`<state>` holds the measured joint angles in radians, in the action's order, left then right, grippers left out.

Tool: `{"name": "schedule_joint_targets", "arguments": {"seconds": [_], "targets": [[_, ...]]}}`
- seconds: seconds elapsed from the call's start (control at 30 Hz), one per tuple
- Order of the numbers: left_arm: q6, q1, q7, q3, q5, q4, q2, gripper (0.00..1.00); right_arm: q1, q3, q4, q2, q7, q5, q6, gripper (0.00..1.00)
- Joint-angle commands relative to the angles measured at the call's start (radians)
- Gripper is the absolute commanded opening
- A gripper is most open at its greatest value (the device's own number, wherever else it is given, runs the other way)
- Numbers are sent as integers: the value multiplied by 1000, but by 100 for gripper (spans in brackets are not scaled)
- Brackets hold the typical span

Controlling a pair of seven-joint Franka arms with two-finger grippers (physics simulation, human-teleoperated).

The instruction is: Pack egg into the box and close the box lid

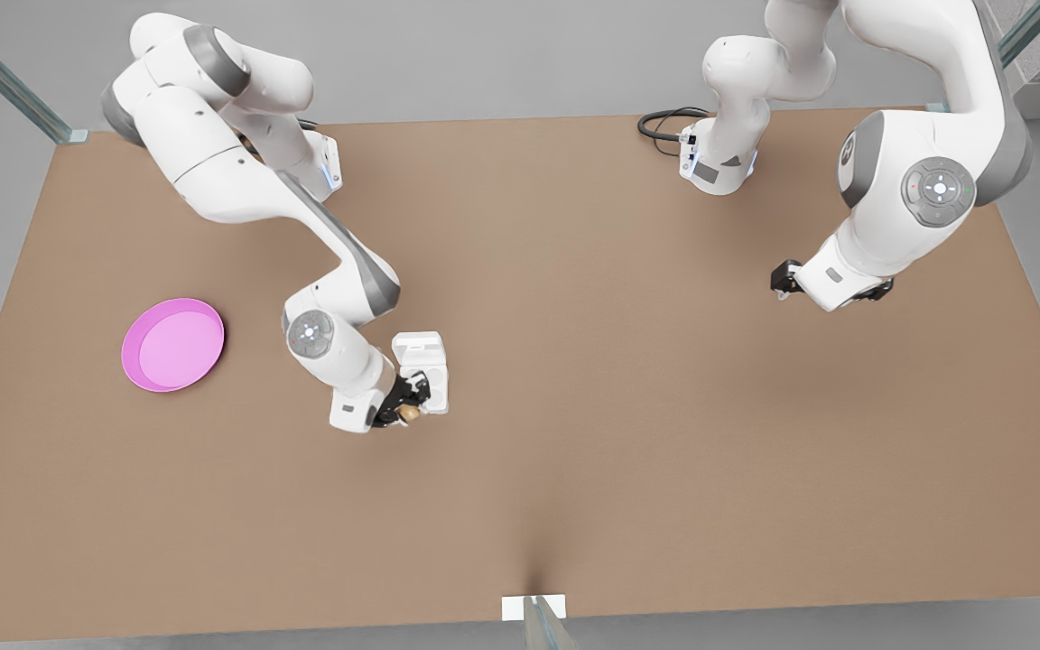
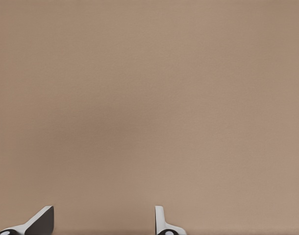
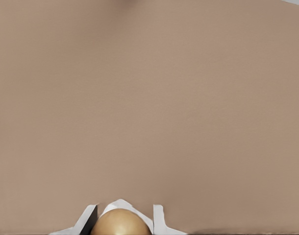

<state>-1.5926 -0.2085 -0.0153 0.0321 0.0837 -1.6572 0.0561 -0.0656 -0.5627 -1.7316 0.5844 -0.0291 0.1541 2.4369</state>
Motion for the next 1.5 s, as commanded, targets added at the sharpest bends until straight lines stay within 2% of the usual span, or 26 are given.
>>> {"name": "schedule_joint_targets", "arguments": {"seconds": [0.0, 0.17, 0.27, 0.4, 0.6, 0.63, 0.87, 0.9, 0.93, 0.97, 1.0, 1.03, 1.07, 1.1, 1.13, 1.17, 1.2, 1.27, 1.3, 1.47], "targets": [[0, -5, 0, 0, 1, 0, -1, 100, 4, 0, -5, 0, -591, 18, -45, 39], [-1, -5, 0, 0, 1, 0, 2, 100, -6, -6, -77, -12, -617, 16, -45, 39], [-1, -5, 2, 0, 1, 0, 2, 100, -95, -118, -141, -23, -635, 16, -47, 39], [0, -6, 2, 0, 1, 0, 2, 100, -121, -149, -200, -57, -654, 16, -42, 39], [0, -6, 2, 0, 1, 0, 2, 100, -120, -149, -203, -55, -652, 16, -41, 42], [0, -6, 2, 0, 1, 0, 2, 100, -115, -149, -203, -55, -652, 16, -45, 100], [0, -6, 2, 0, 1, 0, 2, 100, -112, -149, -151, -52, -643, 19, -47, 100], [-1, -6, 2, 0, 1, 0, 2, 100, -112, -149, -62, -51, -640, 22, -47, 100], [-1, -6, 0, 0, 2, 0, 13, 100, -121, -148, 98, -52, -618, 28, -73, 100], [-1, -12, 8, 0, 1, 0, 14, 100, -154, -143, 190, -54, -468, 28, -81, 100], [8, -40, 24, 0, -1, 2, 27, 100, -249, -151, 222, -60, -166, 25, -122, 100], [19, -112, 208, 0, -4, 4, 44, 100, -269, -97, 241, -161, 58, 22, -284, 100], [42, -187, 412, 0, -36, 5, 77, 93, -205, 108, 260, -262, 103, 16, -605, 100], [51, -275, 602, 0, -136, 14, 94, 38, -37, 380, 239, -296, 100, -7, -760, 100], [54, -325, 966, 0, -332, 147, 232, 21, 4, 471, 107, -367, 64, -51, -822, 100], [42, -437, 1317, 0, -366, 417, 476, 21, -10, 469, 132, -364, 63, -53, -828, 100], [-133, -528, 1520, 0, -375, 505, 599, 21, 3, 460, 155, -360, 23, -53, -832, 100], [-438, -634, 1781, 0, -369, 505, 672, 21, -20, 463, 190, -354, -71, -88, -1004, 100], [-487, -675, 1813, 0, -332, 501, 680, 21, -36, 466, 365, -244, -66, -90, -1058, 100], [-481, -819, 1864, 0, -337, 485, 685, 21, -33, 463, 403, -238, -78, -80, -1072, 100]]}}
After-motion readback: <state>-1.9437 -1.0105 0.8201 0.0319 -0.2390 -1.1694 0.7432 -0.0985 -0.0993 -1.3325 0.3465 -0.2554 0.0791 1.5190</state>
